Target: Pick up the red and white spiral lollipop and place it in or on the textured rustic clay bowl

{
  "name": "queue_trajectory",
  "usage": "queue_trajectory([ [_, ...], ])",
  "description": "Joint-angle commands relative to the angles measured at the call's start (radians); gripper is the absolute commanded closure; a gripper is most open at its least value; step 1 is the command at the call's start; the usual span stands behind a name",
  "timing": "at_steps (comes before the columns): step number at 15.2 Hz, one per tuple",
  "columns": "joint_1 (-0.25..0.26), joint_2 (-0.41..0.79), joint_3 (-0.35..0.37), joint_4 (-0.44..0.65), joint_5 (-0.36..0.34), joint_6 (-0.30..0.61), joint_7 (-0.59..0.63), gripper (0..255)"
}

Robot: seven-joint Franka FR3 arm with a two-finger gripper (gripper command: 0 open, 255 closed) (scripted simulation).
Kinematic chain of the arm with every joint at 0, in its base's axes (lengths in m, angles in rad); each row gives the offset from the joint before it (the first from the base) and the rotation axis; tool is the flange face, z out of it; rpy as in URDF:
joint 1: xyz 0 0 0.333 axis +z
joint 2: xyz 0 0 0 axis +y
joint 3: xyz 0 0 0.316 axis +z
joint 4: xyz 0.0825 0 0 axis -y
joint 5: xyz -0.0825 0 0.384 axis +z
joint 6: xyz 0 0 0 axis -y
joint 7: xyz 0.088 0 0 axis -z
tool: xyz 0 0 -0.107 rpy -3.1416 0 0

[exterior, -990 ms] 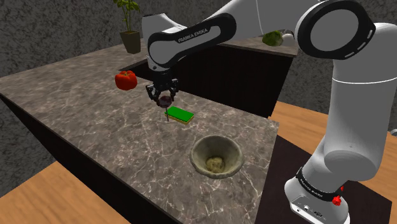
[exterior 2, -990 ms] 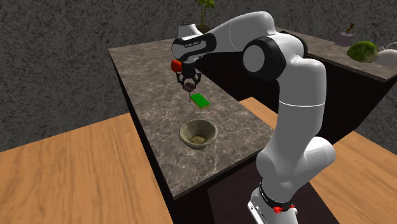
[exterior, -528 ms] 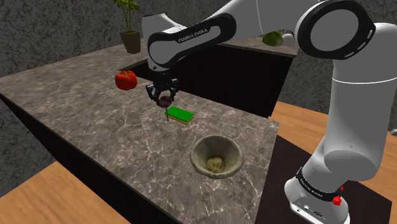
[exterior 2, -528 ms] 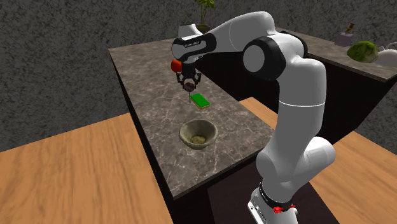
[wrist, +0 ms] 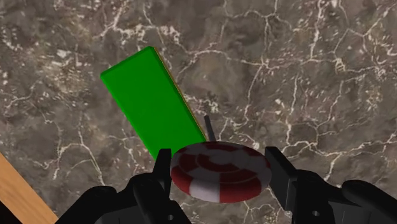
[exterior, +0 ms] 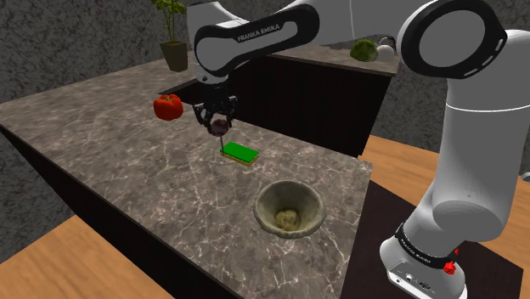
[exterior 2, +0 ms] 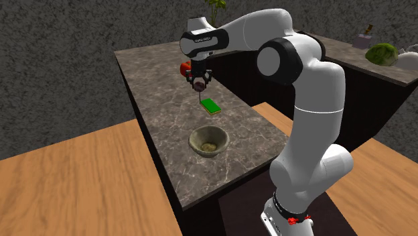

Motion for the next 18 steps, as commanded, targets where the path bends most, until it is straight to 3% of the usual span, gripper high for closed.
queue_trajectory([
  [1, 0.001, -0.004, 0.001, 0.021, 0.002, -0.025, -0.001, 255],
  [18, 0.018, 0.006, 0.006, 0.264, 0.002, -0.258, -0.008, 255],
])
